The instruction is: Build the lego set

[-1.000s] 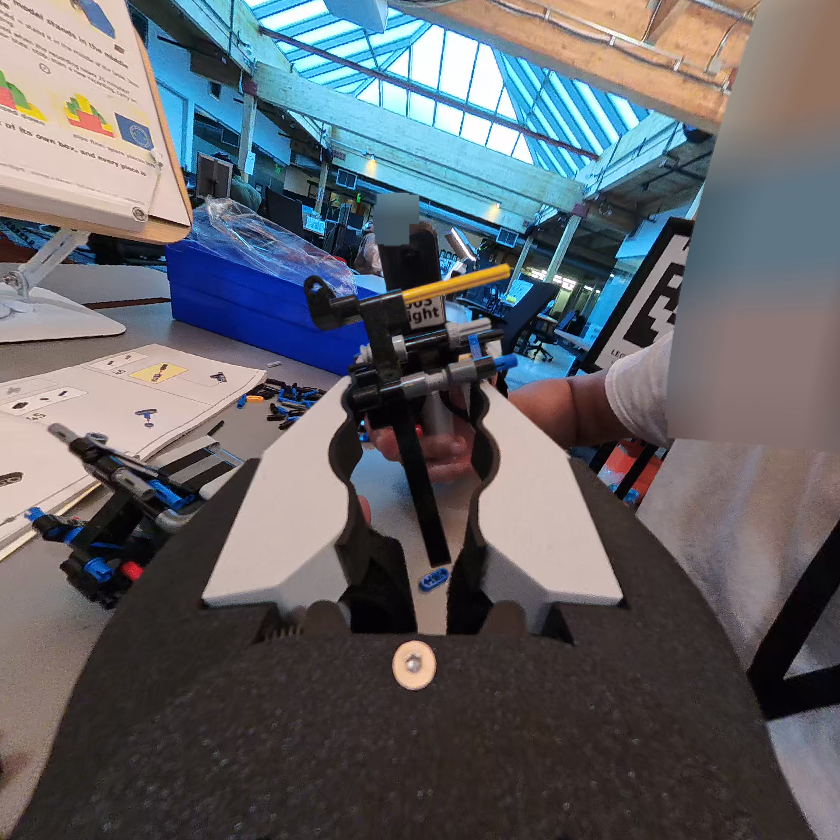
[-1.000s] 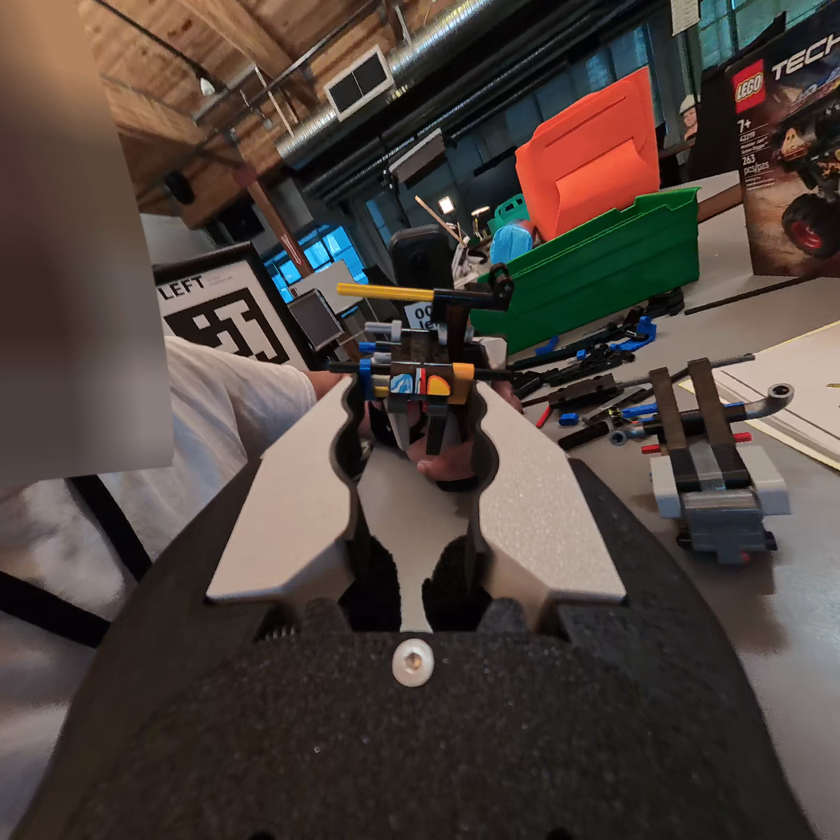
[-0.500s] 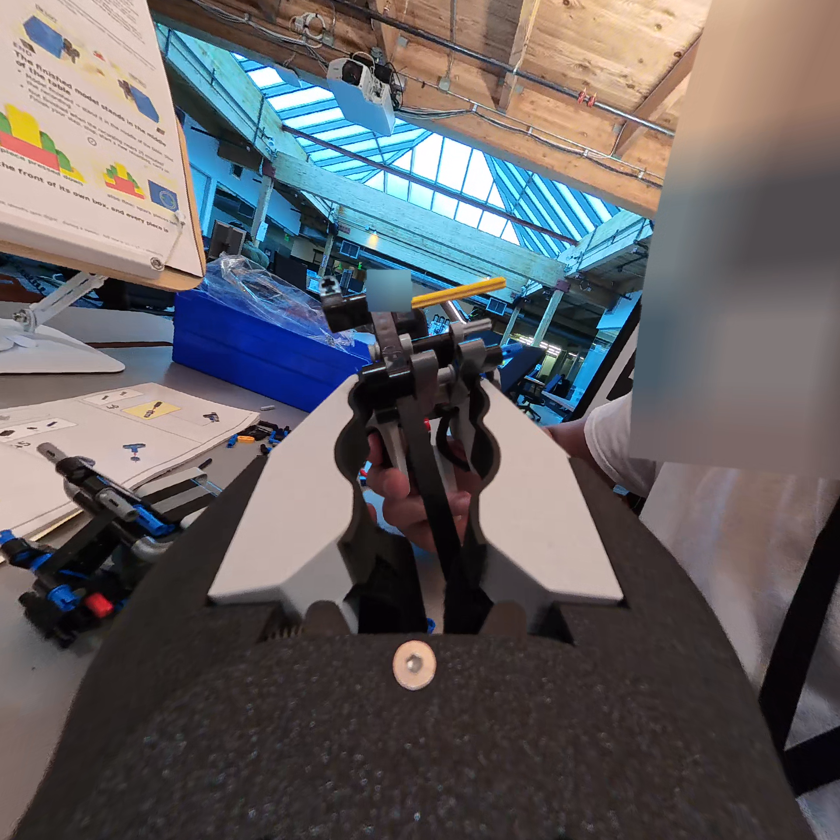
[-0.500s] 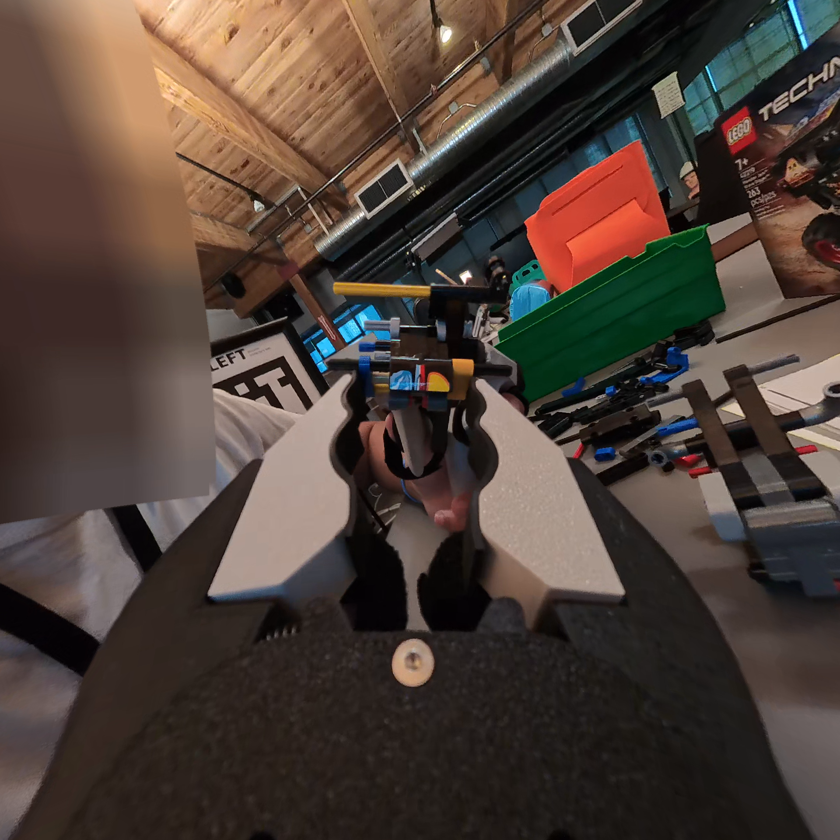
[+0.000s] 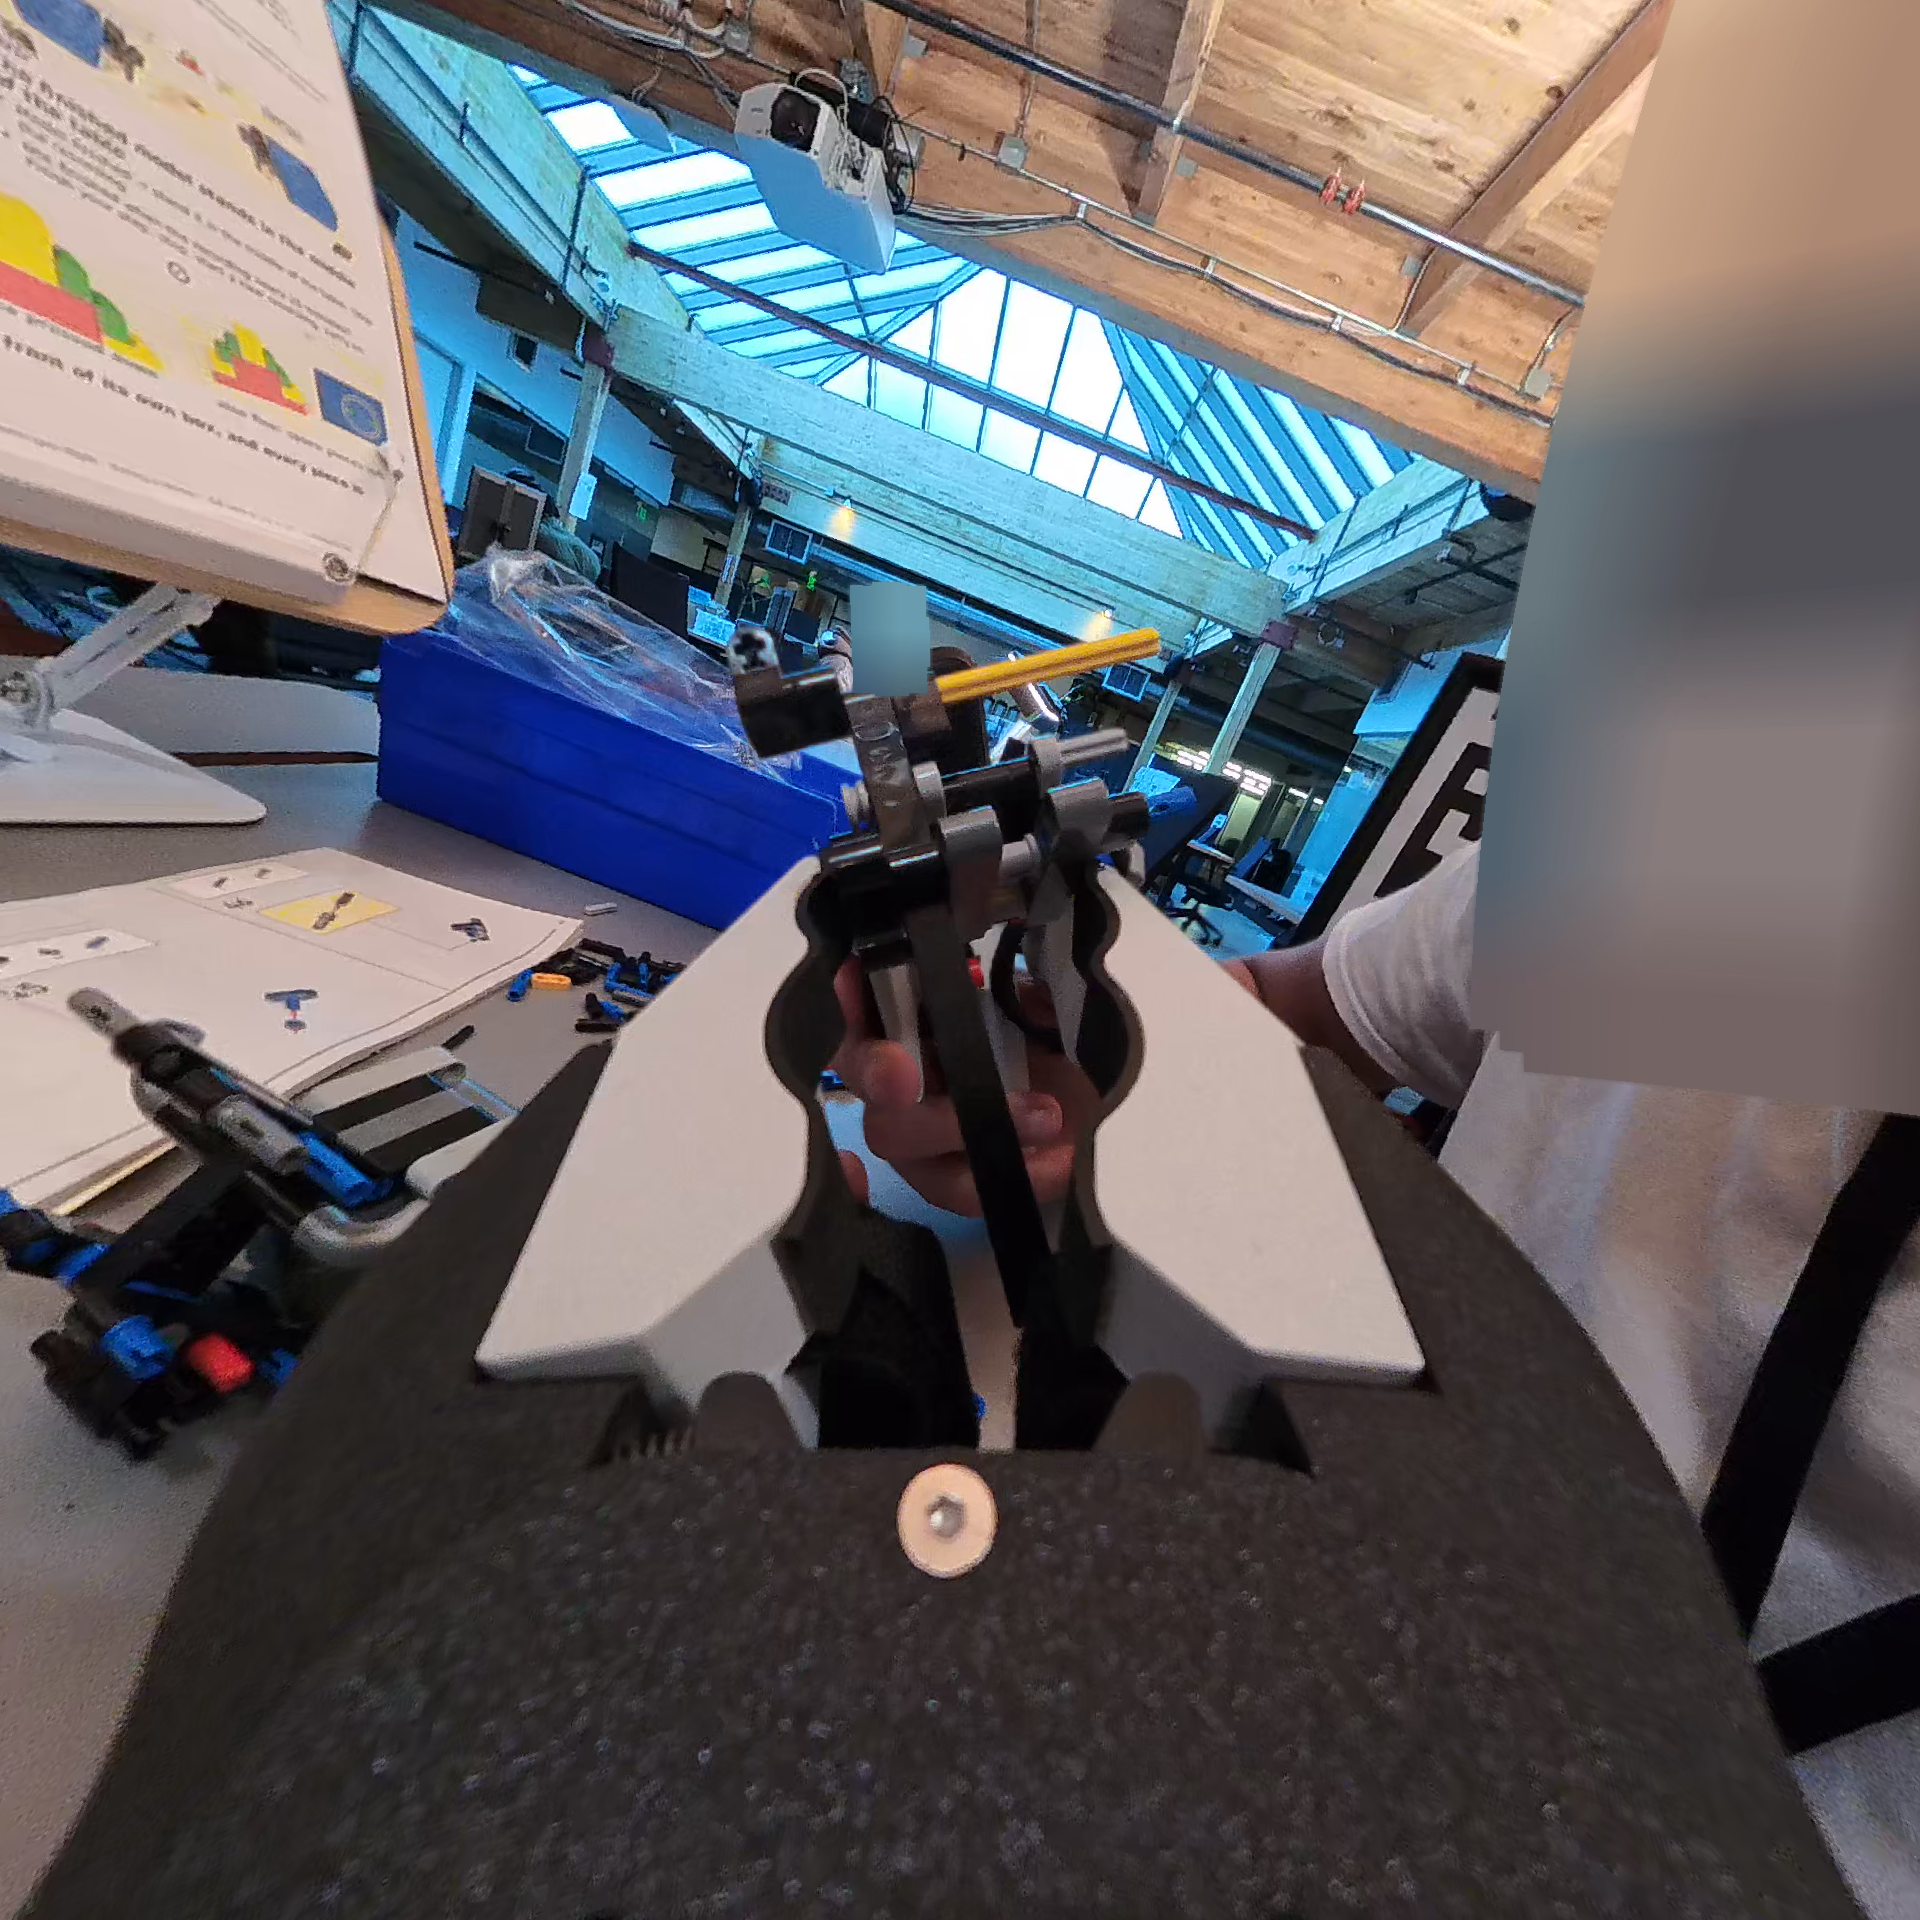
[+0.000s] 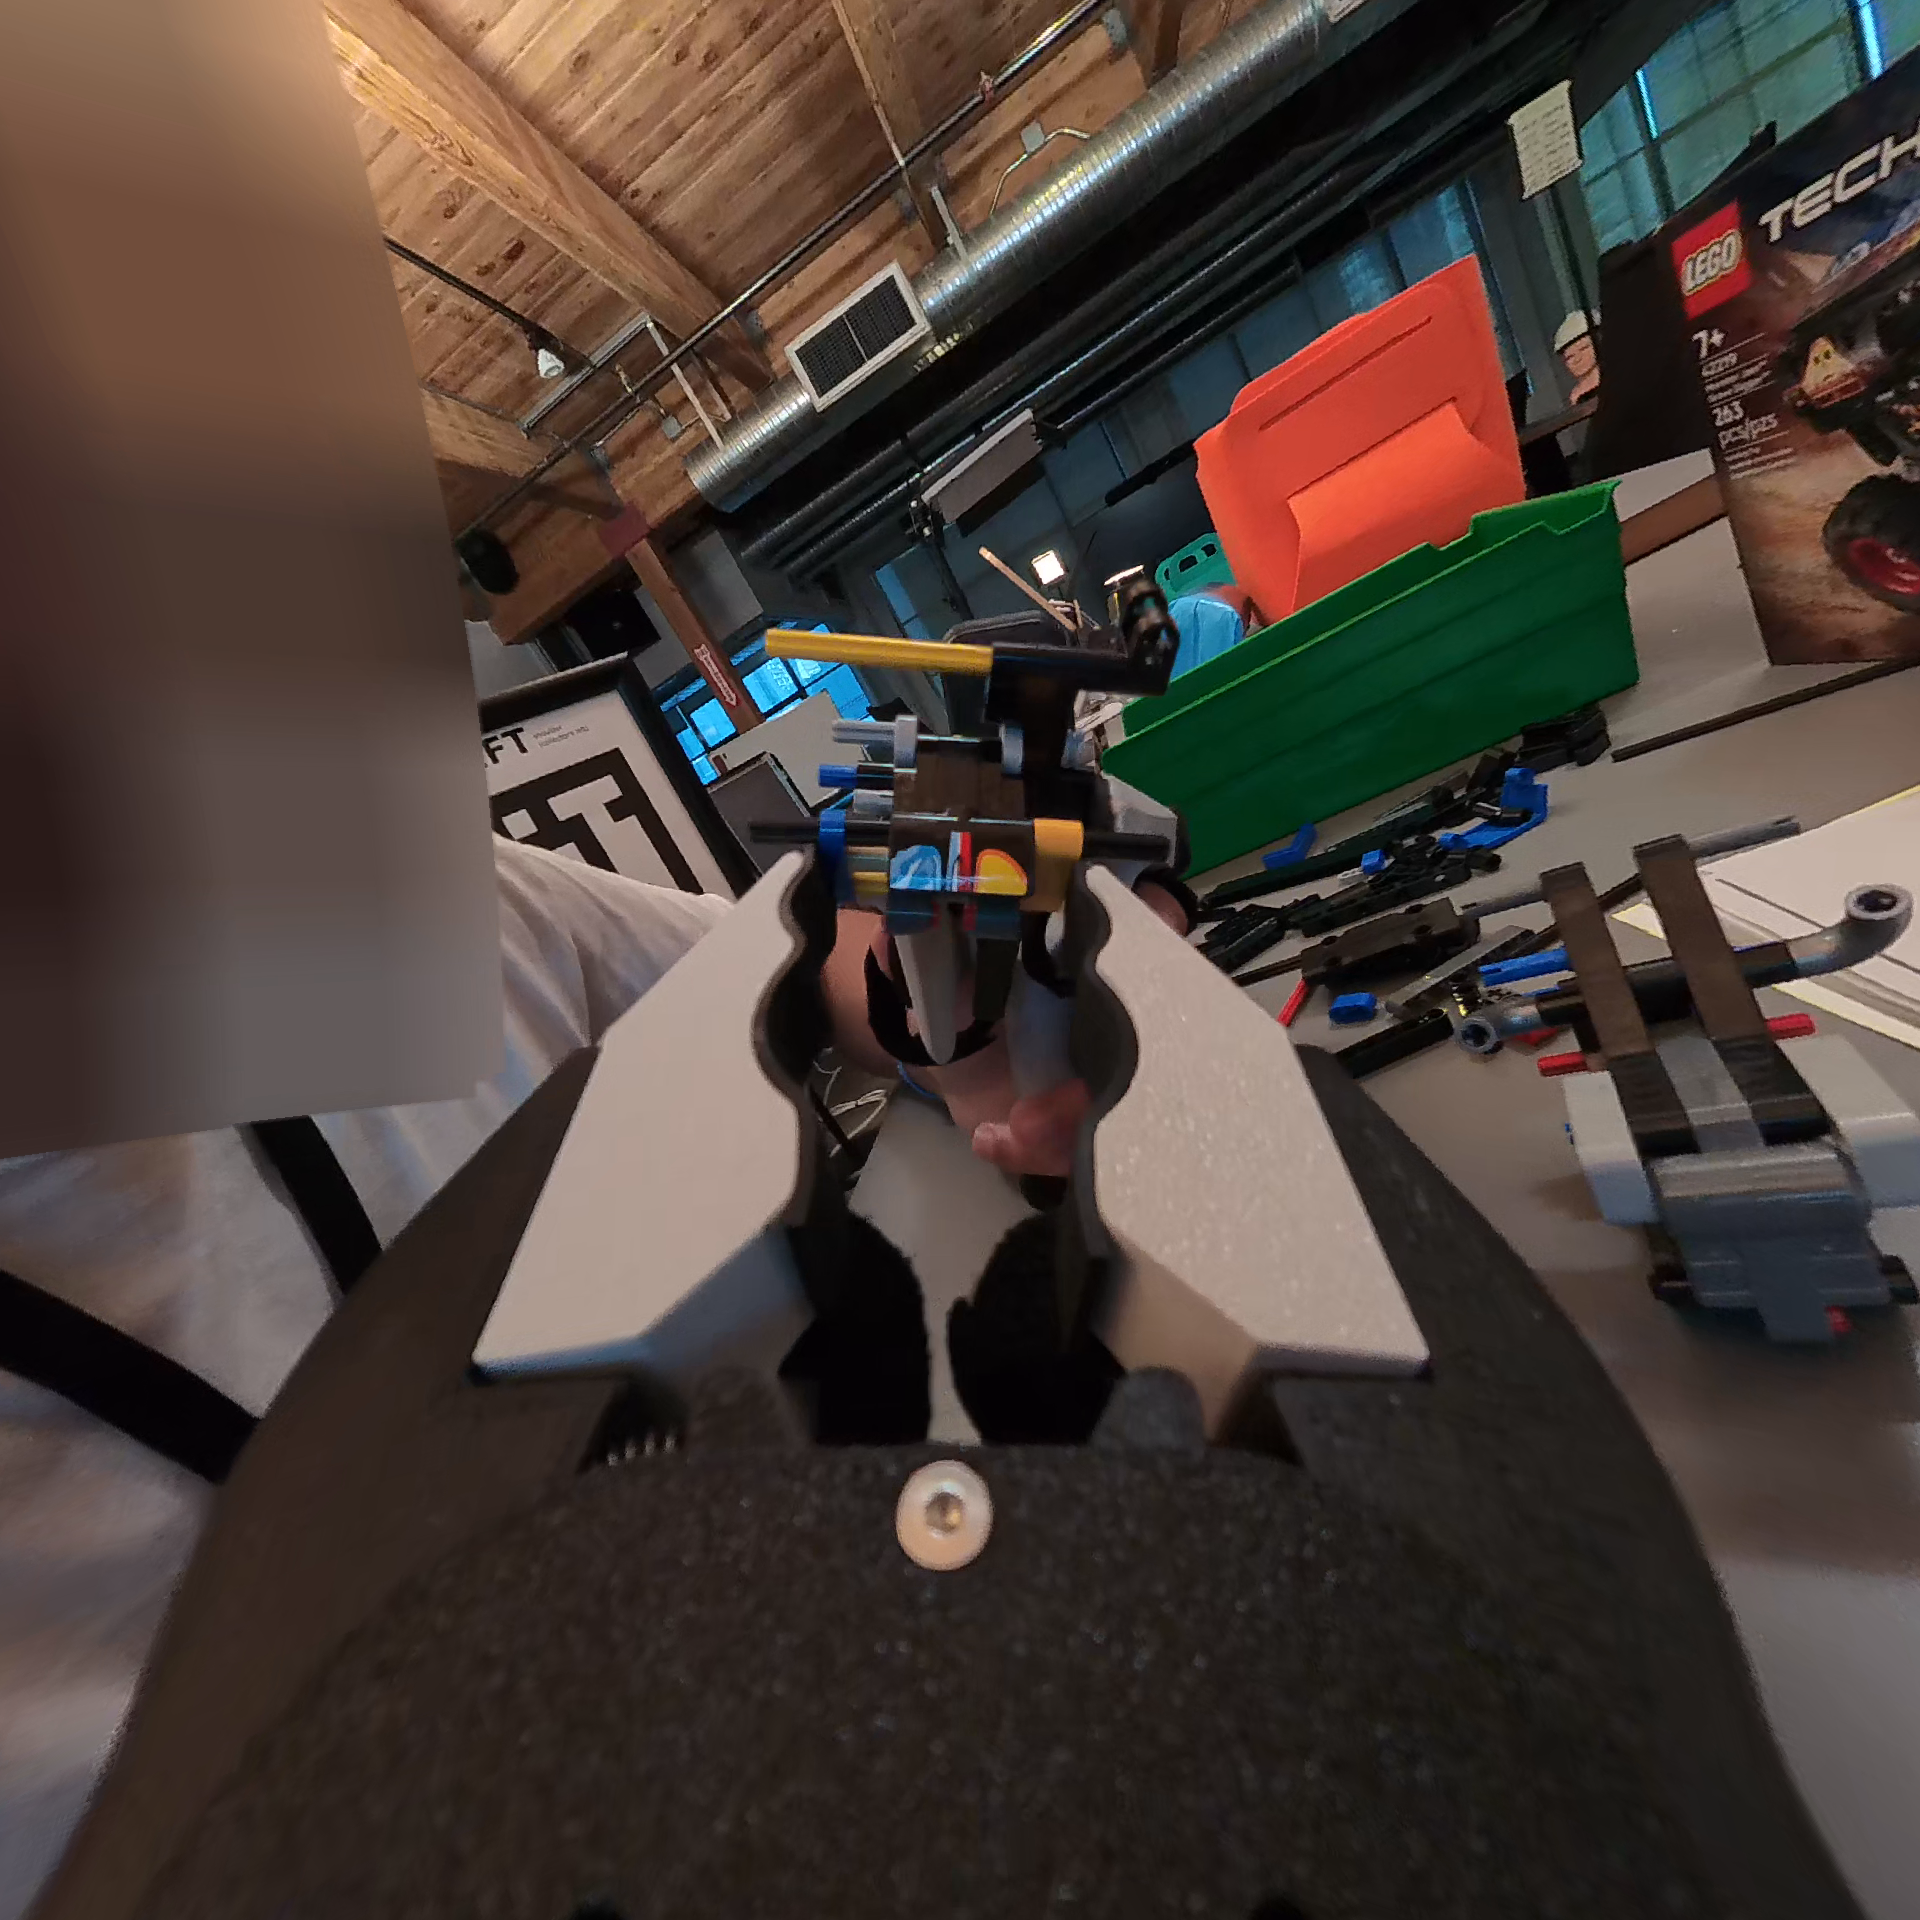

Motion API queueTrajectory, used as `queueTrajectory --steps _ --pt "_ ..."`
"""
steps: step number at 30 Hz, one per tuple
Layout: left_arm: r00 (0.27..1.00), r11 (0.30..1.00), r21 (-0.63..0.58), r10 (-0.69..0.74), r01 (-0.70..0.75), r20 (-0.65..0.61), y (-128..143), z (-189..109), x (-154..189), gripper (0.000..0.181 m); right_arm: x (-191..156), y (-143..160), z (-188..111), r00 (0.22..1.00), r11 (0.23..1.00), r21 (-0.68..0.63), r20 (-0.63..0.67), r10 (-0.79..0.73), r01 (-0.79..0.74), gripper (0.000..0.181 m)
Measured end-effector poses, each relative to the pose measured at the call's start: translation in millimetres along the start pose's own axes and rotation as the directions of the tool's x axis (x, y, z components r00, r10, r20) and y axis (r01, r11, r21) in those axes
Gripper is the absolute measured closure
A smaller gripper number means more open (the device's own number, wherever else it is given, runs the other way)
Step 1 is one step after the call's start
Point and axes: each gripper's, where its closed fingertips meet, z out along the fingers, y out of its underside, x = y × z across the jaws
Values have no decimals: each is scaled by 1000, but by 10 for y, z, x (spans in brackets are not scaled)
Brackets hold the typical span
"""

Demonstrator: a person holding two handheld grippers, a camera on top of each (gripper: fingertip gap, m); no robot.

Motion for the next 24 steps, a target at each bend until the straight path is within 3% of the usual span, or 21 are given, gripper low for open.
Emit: queueTrajectory --steps 5,13,17,24 --pt "990 990 30 -142 141 13 -52 -61 -174 140 156 -28 -39 997 1000 -18 -74 7 -8 133" --pt "995 996 0 -88 88 36 -12 -47 -177 140 232 -59 -33 990 990 46 -45 132 -130 114" --pt "998 999 -9 -44 44 51 6 -32 -169 140 195 -46 -56 996 996 14 -40 86 -85 136" --pt "999 1000 0 -4 4 52 9 -11 -115 140 115 -40 -18 991 990 38 34 131 -133 137"
